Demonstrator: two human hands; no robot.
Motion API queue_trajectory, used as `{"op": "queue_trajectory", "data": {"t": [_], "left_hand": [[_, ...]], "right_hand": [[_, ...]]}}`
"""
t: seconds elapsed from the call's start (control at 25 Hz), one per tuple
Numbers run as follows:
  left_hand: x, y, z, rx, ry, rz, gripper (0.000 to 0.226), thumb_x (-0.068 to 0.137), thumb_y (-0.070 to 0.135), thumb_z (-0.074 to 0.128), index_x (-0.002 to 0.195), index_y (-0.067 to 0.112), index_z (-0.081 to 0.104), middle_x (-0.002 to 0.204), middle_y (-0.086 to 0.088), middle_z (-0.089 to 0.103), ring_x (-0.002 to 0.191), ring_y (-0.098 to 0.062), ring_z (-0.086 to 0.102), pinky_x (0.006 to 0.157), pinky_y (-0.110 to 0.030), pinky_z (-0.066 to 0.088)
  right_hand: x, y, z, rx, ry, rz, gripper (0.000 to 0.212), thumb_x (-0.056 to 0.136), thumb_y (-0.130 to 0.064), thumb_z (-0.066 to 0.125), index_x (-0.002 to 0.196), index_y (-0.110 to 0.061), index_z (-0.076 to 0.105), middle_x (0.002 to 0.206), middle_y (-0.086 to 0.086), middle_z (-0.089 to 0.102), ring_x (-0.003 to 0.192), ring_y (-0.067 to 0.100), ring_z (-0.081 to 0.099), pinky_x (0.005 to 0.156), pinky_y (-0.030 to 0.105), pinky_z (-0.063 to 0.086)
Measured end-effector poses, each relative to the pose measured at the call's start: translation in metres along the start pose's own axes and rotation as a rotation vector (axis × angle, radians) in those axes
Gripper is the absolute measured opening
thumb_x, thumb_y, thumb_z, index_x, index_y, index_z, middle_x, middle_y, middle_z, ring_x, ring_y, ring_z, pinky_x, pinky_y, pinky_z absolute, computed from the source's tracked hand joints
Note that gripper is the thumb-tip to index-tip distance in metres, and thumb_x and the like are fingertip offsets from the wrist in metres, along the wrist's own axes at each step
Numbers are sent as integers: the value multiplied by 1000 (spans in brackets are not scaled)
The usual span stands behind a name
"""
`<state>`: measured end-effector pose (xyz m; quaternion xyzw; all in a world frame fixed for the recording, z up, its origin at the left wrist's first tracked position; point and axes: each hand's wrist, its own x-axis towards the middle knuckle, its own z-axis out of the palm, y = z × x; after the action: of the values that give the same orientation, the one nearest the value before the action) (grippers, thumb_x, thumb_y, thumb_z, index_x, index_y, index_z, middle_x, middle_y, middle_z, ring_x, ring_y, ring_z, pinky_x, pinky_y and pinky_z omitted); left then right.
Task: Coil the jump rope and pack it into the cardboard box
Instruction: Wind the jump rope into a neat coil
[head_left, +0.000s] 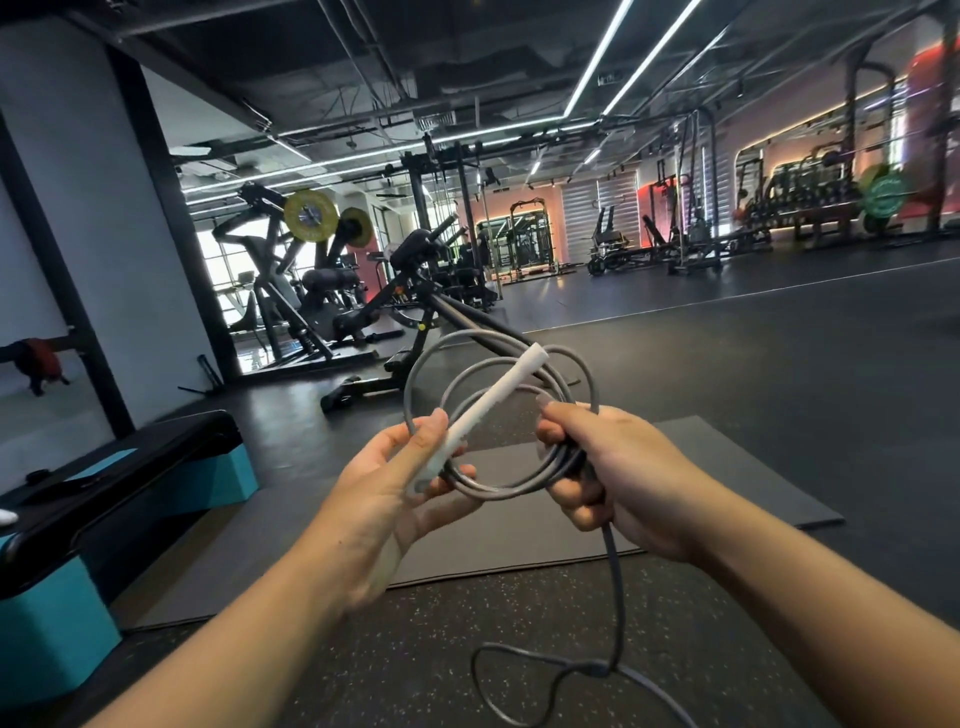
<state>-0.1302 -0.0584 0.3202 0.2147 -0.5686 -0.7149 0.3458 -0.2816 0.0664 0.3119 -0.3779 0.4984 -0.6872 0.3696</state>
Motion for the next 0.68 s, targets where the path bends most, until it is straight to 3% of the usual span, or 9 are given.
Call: {"op": "queue_trajectory", "data": {"t": [0.12, 0.2, 0.24, 0.32, 0.4, 0.48, 0.6, 0.68], "left_hand": [[3, 13, -1, 501, 60, 181, 88, 68, 55, 78, 144, 29, 42, 132, -5, 64, 107, -18, 68, 76, -32, 59], [4, 26, 7, 844, 29, 479, 83, 74, 68, 71, 145, 41, 37, 144, 11, 51, 126, -10, 53, 94, -27, 44], [5, 35, 16, 983, -48, 603, 78, 76, 71, 68, 143, 44, 40, 143, 17, 50, 127, -5, 49, 98, -27, 41], [12, 54, 36, 1302, -259, 672, 66, 77, 75, 62, 134, 43, 54, 130, 25, 59, 117, 2, 55, 99, -29, 46], [21, 68, 52, 1524, -436, 551, 54, 79, 77, 57, 112, 36, 69, 106, 19, 73, 97, -1, 67, 89, -30, 55], [34, 71, 58, 1582, -550, 438, 54, 84, 72, 55, 95, 23, 73, 86, 7, 78, 79, -5, 72, 77, -28, 57], [40, 64, 58, 1588, -594, 407, 67, 83, 71, 49, 94, 8, 67, 79, -9, 74, 57, -7, 68, 71, -35, 57], [41, 59, 55, 1642, -581, 464, 67, 89, 68, 44, 90, 6, 68, 67, -7, 65, 44, -4, 56, 60, -31, 51]], "right_hand": [[-1, -8, -7, -137, -43, 37, 38, 104, -35, 48, 69, -24, 42, 58, -3, 26, 43, 10, 22, 42, 16, 14], [-2, -12, -9, -290, -84, 54, 36, 105, -35, 47, 71, -24, 40, 62, -3, 26, 45, 10, 21, 41, 17, 14], [-2, -13, -9, -361, -104, 50, 35, 105, -35, 46, 73, -24, 39, 63, -3, 25, 46, 10, 20, 42, 19, 13], [-1, -16, -7, -478, -134, 32, 32, 105, -33, 41, 75, -23, 37, 65, -3, 24, 49, 10, 18, 44, 22, 12], [1, -17, -4, -567, -151, 14, 29, 105, -29, 39, 78, -21, 38, 65, -2, 23, 50, 11, 18, 46, 25, 12], [2, -18, -3, -632, -159, 6, 25, 104, -27, 42, 80, -20, 40, 63, -1, 23, 50, 12, 19, 46, 26, 13], [0, -16, -4, -677, -167, -19, 23, 104, -25, 46, 82, -19, 50, 61, -1, 29, 50, 13, 24, 46, 27, 17], [-2, -18, -8, -704, -171, -58, 29, 103, -24, 49, 81, -28, 66, 59, -3, 38, 48, 12, 28, 44, 27, 23]]}}
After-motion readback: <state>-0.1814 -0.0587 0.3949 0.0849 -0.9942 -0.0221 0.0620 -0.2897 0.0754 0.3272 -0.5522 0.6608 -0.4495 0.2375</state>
